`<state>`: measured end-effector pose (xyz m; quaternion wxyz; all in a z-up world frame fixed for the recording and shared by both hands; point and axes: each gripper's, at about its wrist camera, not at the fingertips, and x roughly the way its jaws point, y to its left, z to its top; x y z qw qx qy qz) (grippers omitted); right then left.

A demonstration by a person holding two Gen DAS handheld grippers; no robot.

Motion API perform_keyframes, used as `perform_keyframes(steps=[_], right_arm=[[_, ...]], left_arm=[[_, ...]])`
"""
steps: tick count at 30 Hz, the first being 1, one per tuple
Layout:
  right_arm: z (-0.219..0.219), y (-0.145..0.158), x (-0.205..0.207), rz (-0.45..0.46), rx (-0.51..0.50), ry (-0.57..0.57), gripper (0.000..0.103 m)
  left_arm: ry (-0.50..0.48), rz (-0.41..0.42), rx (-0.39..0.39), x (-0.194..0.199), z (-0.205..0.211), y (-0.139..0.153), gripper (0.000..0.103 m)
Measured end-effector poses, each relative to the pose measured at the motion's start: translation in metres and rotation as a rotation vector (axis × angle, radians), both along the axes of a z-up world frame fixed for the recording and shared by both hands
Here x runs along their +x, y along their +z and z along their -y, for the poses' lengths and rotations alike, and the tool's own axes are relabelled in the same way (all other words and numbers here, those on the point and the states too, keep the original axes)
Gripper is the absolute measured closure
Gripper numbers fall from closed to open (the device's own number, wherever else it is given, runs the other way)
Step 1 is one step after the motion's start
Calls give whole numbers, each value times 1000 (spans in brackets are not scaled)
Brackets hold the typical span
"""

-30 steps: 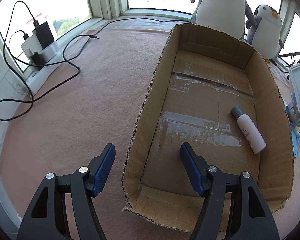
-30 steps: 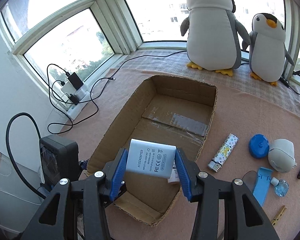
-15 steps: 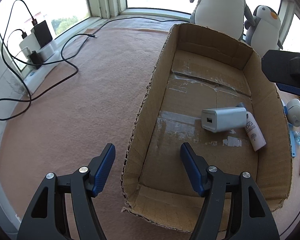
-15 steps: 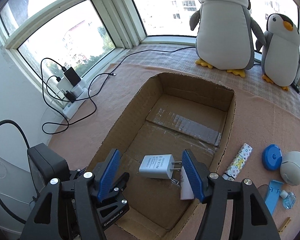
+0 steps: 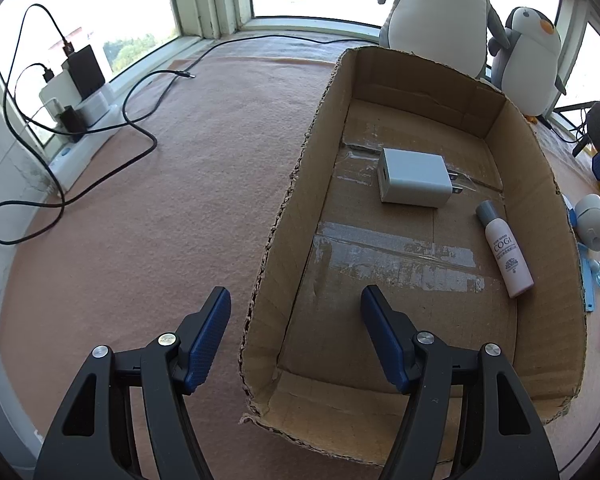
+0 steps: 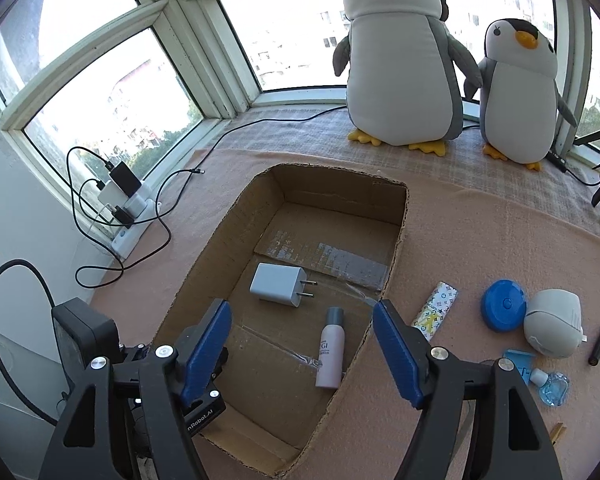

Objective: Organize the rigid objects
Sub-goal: 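Move the right tool toward the black cylinder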

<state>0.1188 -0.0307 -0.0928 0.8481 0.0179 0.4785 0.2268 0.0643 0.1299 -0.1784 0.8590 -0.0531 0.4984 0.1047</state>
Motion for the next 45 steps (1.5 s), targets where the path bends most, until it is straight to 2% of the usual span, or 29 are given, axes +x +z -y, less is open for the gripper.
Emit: perform_keyframes(steps=[9, 16, 25, 32, 34, 38, 43, 45], right_arm=[[56, 19, -12, 24, 24, -72, 33], [124, 27, -19, 35, -8, -196, 33], [224, 9, -9, -15, -77, -420, 33], [275, -13, 12, -92, -40, -543, 33], [281, -20, 20, -119, -36, -553, 36], [287, -37, 35, -173, -51, -565, 50], [291, -52, 48, -214, -65, -574, 54], [292, -57, 52, -226, -69, -571, 59]], left_arm=[[1, -3, 8, 1, 1, 1, 34], [1, -4, 14, 1, 1, 1, 34], [-5, -9, 29, 2, 2, 1, 34], [-4, -11, 38, 3, 4, 2, 34], [-4, -11, 37, 3, 4, 2, 34], [-4, -11, 38, 3, 4, 2, 34], [-4, -11, 38, 3, 4, 2, 34], [-4, -11, 37, 3, 4, 2, 34]])
